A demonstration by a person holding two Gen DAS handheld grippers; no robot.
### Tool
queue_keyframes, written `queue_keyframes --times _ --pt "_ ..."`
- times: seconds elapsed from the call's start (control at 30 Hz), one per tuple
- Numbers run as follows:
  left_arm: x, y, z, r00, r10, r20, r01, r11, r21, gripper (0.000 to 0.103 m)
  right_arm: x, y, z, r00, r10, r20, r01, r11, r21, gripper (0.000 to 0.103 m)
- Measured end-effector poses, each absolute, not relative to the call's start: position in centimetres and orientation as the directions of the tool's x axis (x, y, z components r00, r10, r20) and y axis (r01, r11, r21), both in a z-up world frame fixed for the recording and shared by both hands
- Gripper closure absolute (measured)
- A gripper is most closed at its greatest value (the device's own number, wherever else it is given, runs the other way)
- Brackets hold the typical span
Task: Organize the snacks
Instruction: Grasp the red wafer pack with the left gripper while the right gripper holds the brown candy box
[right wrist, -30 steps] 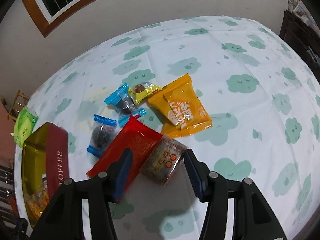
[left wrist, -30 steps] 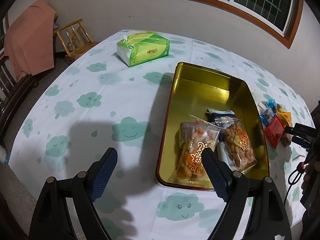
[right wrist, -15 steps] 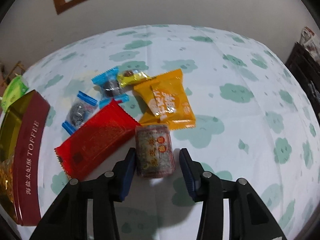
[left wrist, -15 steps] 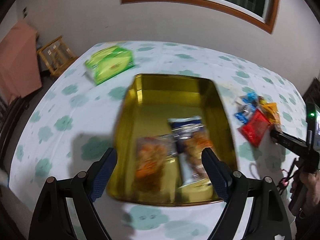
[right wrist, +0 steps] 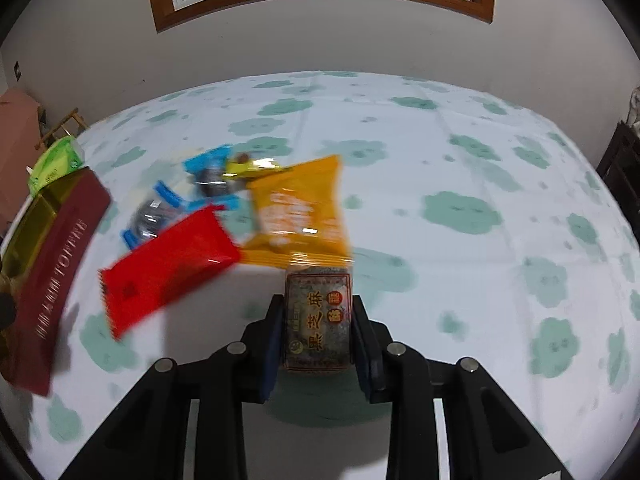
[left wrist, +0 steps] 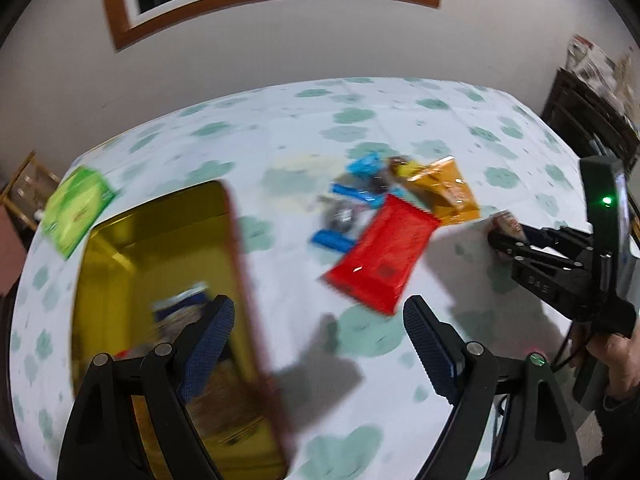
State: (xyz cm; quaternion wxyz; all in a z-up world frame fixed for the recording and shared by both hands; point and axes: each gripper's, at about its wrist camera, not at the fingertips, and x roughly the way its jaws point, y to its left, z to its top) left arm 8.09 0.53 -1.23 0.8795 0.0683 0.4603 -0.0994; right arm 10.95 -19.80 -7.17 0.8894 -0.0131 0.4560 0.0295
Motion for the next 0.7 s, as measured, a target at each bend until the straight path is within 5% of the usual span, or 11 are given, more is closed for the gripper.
queue_keyframes --times 0.27,0.7 --pt "11.5 -3.9 -4.5 0.479 -0.165 -0.862 0.326 0.945 0.001 0.019 10.1 -26.4 -7.3 0.62 -0.085 -0.78 -0.009 0.993 -0.116 0.072" --pt "15.3 -5.9 -7.4 0.432 -0.139 -0.891 0.313 0.95 0.003 0.025 9.7 -29.2 -7.6 0.627 -0.049 -0.777 0.009 0.998 -0.056 0.072"
